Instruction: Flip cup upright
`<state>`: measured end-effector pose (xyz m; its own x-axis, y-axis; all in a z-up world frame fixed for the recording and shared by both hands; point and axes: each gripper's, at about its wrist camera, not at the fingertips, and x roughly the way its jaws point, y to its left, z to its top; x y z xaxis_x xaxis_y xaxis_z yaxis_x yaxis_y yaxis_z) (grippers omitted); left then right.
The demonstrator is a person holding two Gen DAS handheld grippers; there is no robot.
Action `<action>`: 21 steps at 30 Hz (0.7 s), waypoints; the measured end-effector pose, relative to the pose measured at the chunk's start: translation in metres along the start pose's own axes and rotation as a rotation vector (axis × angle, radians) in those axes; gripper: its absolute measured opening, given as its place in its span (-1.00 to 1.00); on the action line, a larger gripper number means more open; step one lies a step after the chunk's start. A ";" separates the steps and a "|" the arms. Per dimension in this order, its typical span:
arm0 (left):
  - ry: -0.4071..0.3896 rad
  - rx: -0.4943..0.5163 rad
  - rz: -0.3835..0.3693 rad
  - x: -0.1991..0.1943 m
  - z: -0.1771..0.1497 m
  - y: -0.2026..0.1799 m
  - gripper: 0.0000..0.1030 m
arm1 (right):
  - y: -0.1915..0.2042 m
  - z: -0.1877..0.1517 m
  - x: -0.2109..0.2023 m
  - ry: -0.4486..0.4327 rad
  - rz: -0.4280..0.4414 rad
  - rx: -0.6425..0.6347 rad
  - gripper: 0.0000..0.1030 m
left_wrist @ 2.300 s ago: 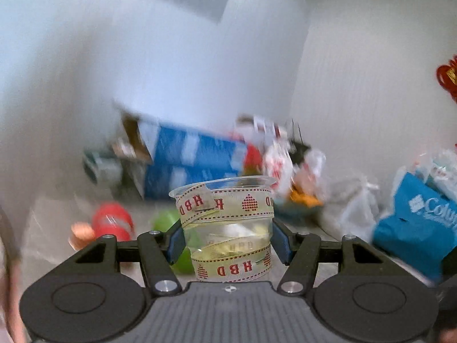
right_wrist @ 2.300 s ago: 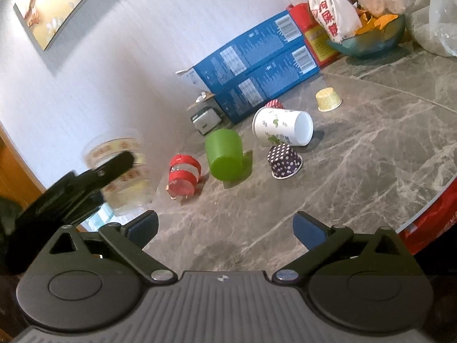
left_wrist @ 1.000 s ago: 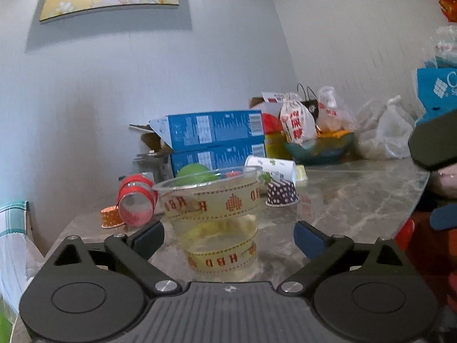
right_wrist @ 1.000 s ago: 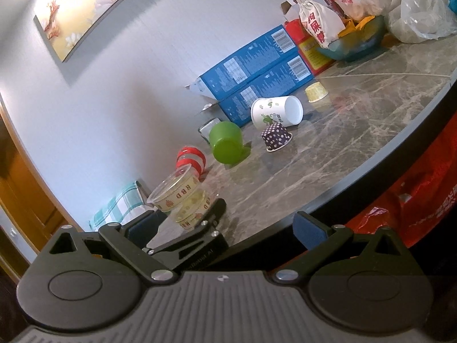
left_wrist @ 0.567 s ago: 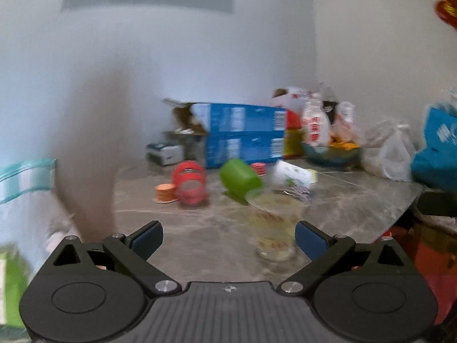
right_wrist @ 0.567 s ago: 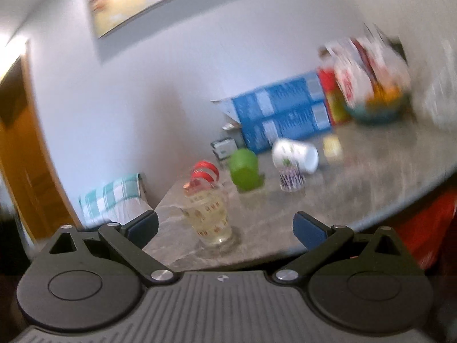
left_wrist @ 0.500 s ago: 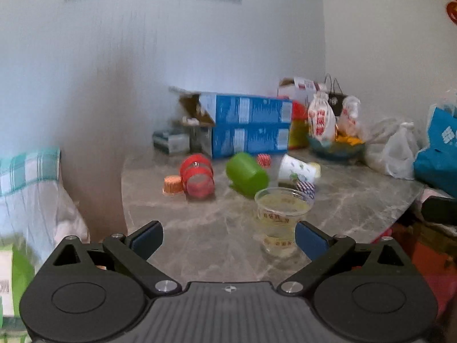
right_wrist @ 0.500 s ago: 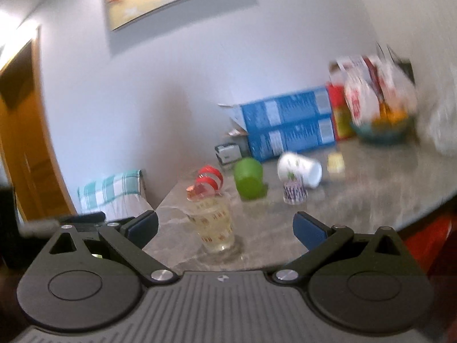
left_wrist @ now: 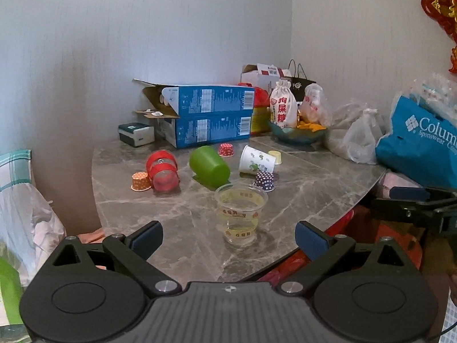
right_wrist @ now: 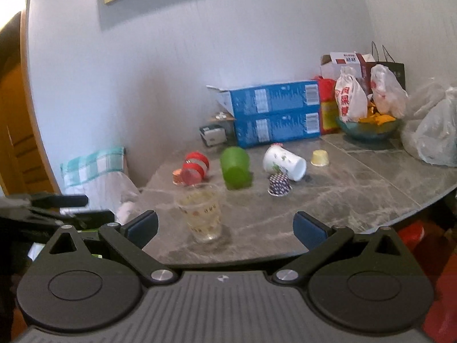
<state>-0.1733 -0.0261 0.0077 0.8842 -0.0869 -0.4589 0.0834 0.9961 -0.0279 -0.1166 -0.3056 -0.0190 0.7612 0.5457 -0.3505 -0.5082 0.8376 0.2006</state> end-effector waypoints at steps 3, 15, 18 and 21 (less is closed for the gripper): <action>0.000 0.018 0.001 -0.006 0.003 -0.002 0.95 | -0.001 0.000 -0.004 0.005 0.004 0.002 0.98; 0.028 -0.008 -0.017 -0.005 0.009 -0.003 0.95 | -0.003 0.010 -0.016 -0.010 0.013 -0.020 0.98; 0.032 -0.012 -0.015 -0.004 0.009 -0.003 0.95 | -0.001 0.011 -0.016 -0.007 0.020 -0.036 0.98; 0.031 -0.014 -0.011 -0.004 0.009 -0.003 0.95 | 0.001 0.011 -0.014 0.001 0.030 -0.045 0.98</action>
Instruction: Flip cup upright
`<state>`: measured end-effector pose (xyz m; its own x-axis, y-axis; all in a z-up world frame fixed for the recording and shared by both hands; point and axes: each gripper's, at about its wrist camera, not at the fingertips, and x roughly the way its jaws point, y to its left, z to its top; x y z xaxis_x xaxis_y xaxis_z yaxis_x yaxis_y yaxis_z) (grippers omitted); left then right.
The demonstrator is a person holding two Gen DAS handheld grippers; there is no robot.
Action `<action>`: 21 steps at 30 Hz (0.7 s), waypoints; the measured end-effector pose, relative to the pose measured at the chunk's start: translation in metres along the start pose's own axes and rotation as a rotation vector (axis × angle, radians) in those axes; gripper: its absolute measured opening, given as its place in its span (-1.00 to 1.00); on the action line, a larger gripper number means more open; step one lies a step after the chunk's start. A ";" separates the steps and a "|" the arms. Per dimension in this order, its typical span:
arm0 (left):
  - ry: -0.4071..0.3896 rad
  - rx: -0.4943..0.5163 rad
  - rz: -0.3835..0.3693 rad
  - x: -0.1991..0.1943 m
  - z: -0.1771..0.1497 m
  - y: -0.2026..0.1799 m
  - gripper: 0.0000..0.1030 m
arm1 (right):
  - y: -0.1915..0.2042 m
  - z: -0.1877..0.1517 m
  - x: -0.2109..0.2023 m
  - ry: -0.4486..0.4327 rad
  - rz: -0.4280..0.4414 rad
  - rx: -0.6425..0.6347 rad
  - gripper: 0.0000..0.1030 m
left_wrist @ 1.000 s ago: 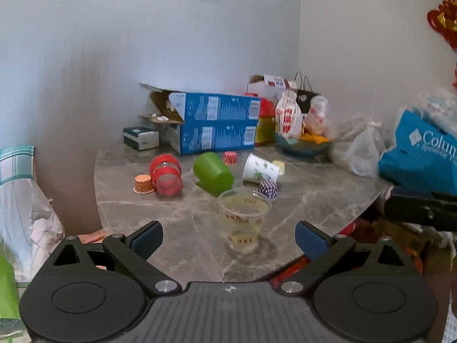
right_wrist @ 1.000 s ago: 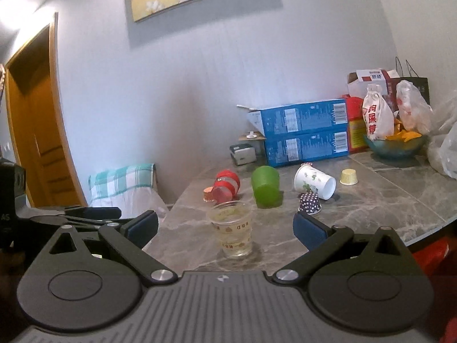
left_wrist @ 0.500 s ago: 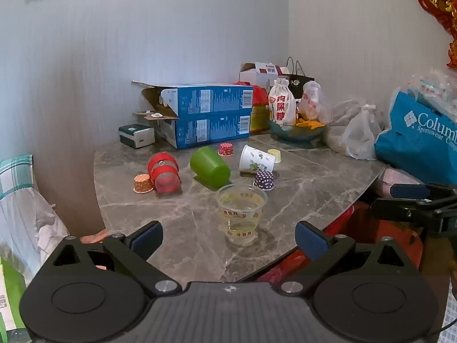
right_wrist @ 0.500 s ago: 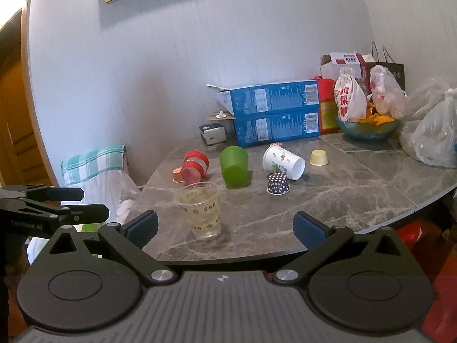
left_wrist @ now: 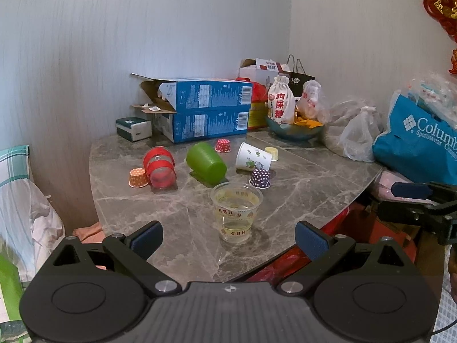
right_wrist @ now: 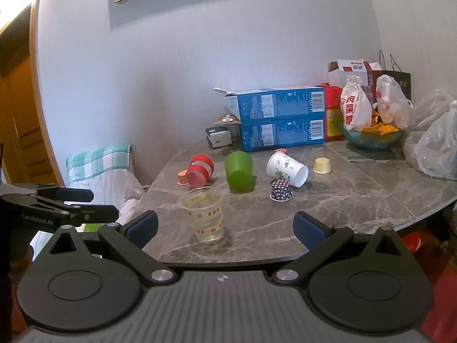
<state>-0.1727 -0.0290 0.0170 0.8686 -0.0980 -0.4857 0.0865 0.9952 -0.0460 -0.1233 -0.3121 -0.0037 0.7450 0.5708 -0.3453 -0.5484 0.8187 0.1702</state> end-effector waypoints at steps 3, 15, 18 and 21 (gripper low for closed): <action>0.002 0.000 0.004 0.001 0.000 -0.001 0.95 | 0.002 0.000 0.000 0.001 0.013 -0.011 0.98; 0.002 0.000 0.003 0.001 -0.001 -0.003 0.95 | 0.003 0.000 -0.001 0.003 0.030 -0.006 0.98; 0.003 -0.001 0.003 0.001 -0.001 -0.003 0.95 | 0.003 -0.001 -0.002 0.002 0.037 -0.004 0.98; 0.003 -0.002 0.004 0.001 -0.001 -0.003 0.95 | 0.004 0.000 -0.002 0.004 0.040 -0.007 0.98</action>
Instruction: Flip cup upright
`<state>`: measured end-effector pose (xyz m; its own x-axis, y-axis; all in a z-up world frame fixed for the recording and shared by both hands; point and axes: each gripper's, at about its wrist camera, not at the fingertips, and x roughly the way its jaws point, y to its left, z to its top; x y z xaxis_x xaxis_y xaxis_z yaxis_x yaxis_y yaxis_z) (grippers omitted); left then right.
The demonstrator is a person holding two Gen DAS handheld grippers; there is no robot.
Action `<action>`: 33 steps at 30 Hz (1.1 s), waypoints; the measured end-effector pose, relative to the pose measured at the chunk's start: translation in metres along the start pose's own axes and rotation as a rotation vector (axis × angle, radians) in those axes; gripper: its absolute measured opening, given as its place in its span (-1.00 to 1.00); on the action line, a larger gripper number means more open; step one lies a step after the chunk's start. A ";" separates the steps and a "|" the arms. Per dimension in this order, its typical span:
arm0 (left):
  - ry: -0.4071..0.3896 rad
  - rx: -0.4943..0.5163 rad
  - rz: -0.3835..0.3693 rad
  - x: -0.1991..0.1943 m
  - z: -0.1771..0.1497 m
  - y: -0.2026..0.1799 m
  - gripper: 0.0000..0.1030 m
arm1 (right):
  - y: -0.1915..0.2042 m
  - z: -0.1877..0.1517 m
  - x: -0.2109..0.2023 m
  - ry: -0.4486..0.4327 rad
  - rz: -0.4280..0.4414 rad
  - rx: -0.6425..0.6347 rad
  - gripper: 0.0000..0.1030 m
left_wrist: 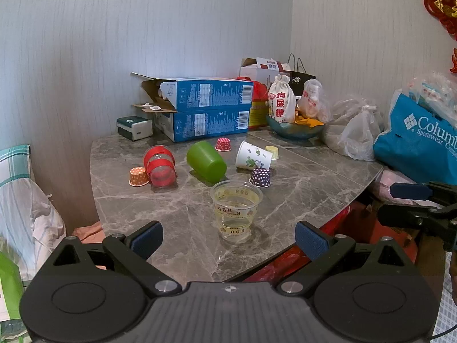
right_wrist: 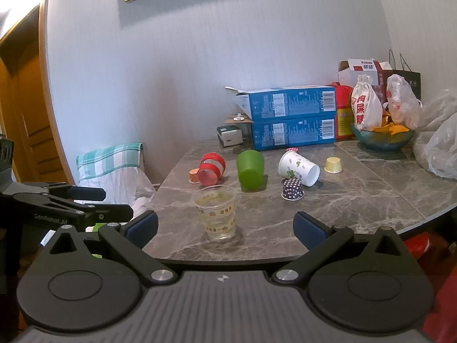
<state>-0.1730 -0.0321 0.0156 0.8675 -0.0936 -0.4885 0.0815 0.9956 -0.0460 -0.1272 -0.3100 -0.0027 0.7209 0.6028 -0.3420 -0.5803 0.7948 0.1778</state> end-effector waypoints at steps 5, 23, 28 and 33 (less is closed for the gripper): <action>0.001 -0.003 0.001 0.000 -0.001 0.000 0.95 | 0.000 0.000 0.001 0.005 -0.002 -0.001 0.98; -0.003 -0.025 0.030 -0.003 -0.002 0.005 0.95 | 0.002 -0.002 0.002 0.010 0.013 0.011 0.98; -0.006 -0.024 0.023 -0.002 -0.002 0.005 0.95 | 0.003 -0.002 0.001 0.010 0.012 0.010 0.98; 0.000 -0.027 0.020 0.000 -0.002 0.003 0.95 | 0.004 -0.002 0.002 0.016 0.015 0.013 0.98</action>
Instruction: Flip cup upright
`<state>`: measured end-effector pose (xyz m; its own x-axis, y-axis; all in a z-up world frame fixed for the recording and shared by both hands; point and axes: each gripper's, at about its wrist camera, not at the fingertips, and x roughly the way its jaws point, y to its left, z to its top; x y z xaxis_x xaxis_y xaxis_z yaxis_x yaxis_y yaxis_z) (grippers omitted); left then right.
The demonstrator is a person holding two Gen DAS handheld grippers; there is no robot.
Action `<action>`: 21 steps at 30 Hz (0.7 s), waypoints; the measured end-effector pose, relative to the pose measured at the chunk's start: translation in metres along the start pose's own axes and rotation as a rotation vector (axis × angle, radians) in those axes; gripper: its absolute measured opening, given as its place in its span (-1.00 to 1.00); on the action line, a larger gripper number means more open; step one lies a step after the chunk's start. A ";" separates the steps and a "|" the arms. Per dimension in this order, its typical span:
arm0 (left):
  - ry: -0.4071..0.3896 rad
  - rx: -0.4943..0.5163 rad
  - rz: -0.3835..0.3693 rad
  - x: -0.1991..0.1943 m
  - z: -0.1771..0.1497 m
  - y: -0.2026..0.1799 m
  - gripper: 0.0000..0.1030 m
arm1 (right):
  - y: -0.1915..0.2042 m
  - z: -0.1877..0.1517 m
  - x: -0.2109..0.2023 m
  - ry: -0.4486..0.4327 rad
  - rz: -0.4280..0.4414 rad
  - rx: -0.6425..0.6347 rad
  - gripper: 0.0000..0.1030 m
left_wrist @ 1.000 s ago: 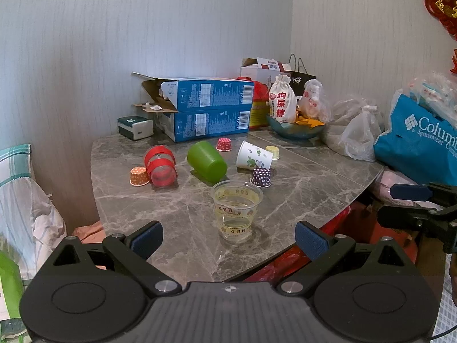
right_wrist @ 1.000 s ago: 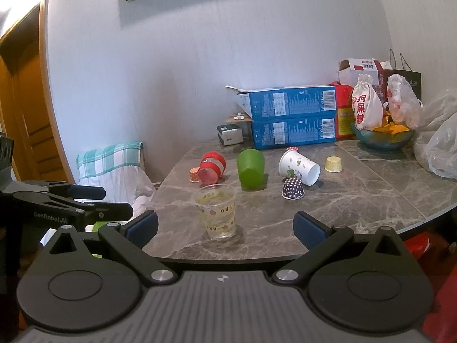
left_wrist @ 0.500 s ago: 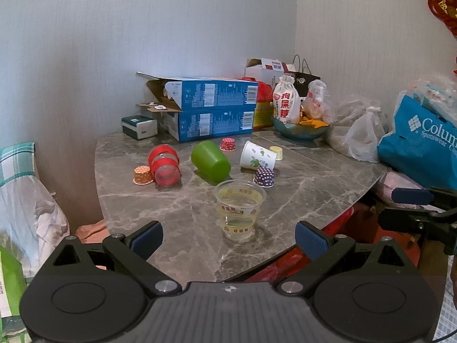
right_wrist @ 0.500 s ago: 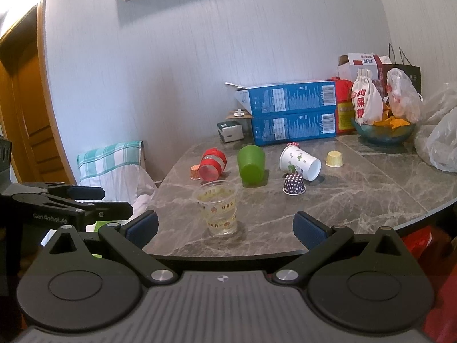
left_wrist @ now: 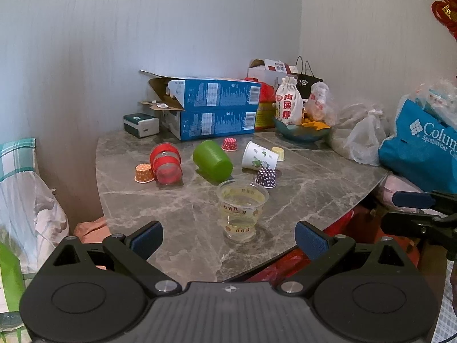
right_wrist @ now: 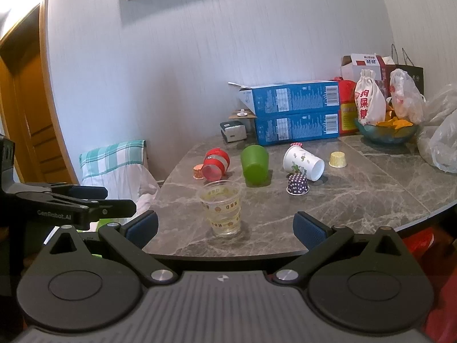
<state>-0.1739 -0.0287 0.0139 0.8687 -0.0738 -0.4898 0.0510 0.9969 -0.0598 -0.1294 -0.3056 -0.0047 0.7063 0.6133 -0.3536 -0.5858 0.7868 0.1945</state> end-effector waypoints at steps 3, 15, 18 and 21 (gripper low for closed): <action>0.002 -0.003 -0.003 0.000 -0.001 0.000 0.95 | -0.001 0.001 0.001 0.003 0.000 0.000 0.98; 0.009 -0.002 -0.012 0.004 -0.001 -0.002 0.95 | -0.002 0.000 0.002 0.011 0.000 0.003 0.98; 0.013 0.001 -0.010 0.005 -0.002 -0.003 0.95 | -0.002 0.000 0.003 0.016 -0.001 0.004 0.98; 0.014 0.001 -0.011 0.006 -0.001 -0.003 0.95 | -0.002 -0.001 0.003 0.020 -0.004 0.004 0.98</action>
<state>-0.1695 -0.0321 0.0102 0.8611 -0.0856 -0.5012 0.0616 0.9960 -0.0642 -0.1261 -0.3053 -0.0072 0.7003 0.6090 -0.3724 -0.5817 0.7892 0.1967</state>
